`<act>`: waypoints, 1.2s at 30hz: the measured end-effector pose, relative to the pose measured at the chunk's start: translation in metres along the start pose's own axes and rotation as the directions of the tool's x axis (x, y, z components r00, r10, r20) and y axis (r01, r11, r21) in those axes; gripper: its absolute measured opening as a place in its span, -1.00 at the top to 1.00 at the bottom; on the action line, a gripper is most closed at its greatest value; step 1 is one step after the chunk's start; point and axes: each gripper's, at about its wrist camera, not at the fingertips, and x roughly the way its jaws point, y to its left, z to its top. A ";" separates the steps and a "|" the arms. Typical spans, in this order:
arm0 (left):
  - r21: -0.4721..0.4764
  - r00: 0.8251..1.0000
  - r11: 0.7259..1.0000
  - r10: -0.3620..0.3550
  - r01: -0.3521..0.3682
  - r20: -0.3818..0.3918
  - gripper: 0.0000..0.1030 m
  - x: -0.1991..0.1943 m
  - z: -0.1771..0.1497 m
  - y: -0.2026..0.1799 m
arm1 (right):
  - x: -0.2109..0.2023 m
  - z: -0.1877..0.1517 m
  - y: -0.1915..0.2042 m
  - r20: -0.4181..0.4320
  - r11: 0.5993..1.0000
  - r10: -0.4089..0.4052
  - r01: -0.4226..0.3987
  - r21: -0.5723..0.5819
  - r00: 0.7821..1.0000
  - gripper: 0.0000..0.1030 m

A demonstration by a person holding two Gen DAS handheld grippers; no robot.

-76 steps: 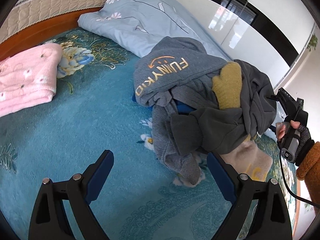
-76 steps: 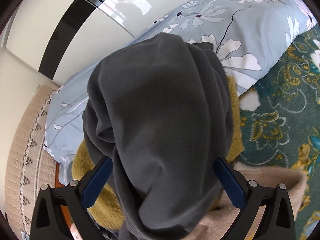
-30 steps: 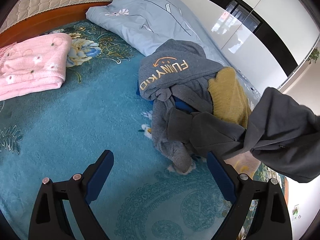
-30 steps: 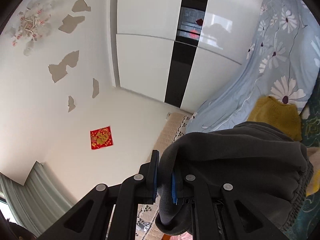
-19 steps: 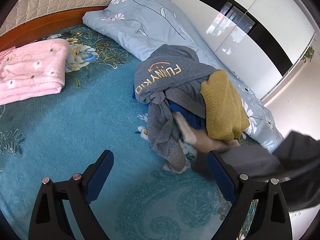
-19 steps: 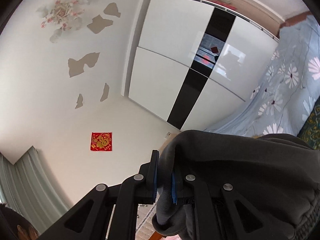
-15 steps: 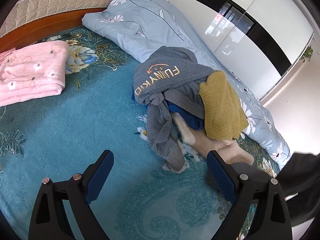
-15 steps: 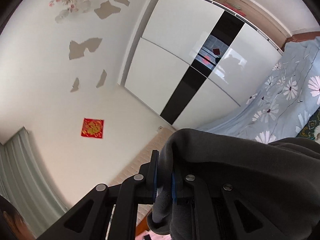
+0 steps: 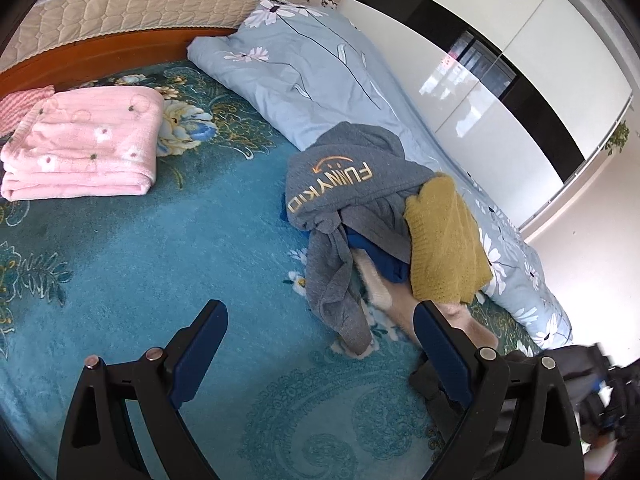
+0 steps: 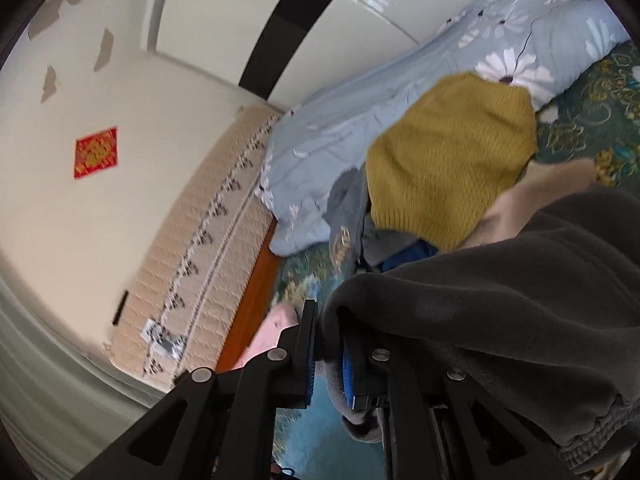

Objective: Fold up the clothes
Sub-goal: 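Lift the dark grey sweatpants off the pile with the right gripper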

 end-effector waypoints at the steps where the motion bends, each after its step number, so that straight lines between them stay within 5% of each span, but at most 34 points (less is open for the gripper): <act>1: -0.010 1.000 1.000 0.003 -0.003 0.006 -0.83 -0.002 0.001 0.003 | 0.020 -0.008 0.002 -0.034 1.000 -0.018 0.018 -0.009 0.999 0.77; 8: -0.086 0.999 0.996 0.030 -0.027 0.034 -0.83 -0.014 0.008 0.028 | 0.131 -0.062 0.002 -0.246 0.998 -0.061 0.060 -0.011 0.967 0.77; 18: -0.169 0.998 0.985 0.050 -0.043 0.036 -0.83 -0.013 0.012 0.052 | 0.207 -0.107 0.001 -0.439 0.985 -0.171 0.139 -0.104 0.882 0.71; 23: -0.157 0.999 0.987 0.049 -0.046 0.015 -0.83 -0.005 0.011 0.048 | 0.201 -0.101 0.001 -0.420 0.981 -0.187 0.148 -0.124 0.888 0.62; 30: -0.151 0.999 0.987 0.050 -0.050 0.001 -0.83 0.000 0.010 0.046 | 0.170 -0.091 0.012 -0.391 0.979 -0.149 0.079 -0.190 0.908 -0.31; 34: -0.137 0.999 0.989 0.054 -0.054 -0.007 -0.83 0.000 0.009 0.043 | 0.147 -0.083 0.008 -0.358 0.983 -0.124 0.065 -0.172 0.925 -0.36; 36: -0.127 0.998 0.990 0.054 -0.055 -0.010 -0.83 0.000 0.009 0.041 | 0.128 -0.073 0.005 -0.299 0.990 -0.081 0.042 -0.136 0.951 -0.40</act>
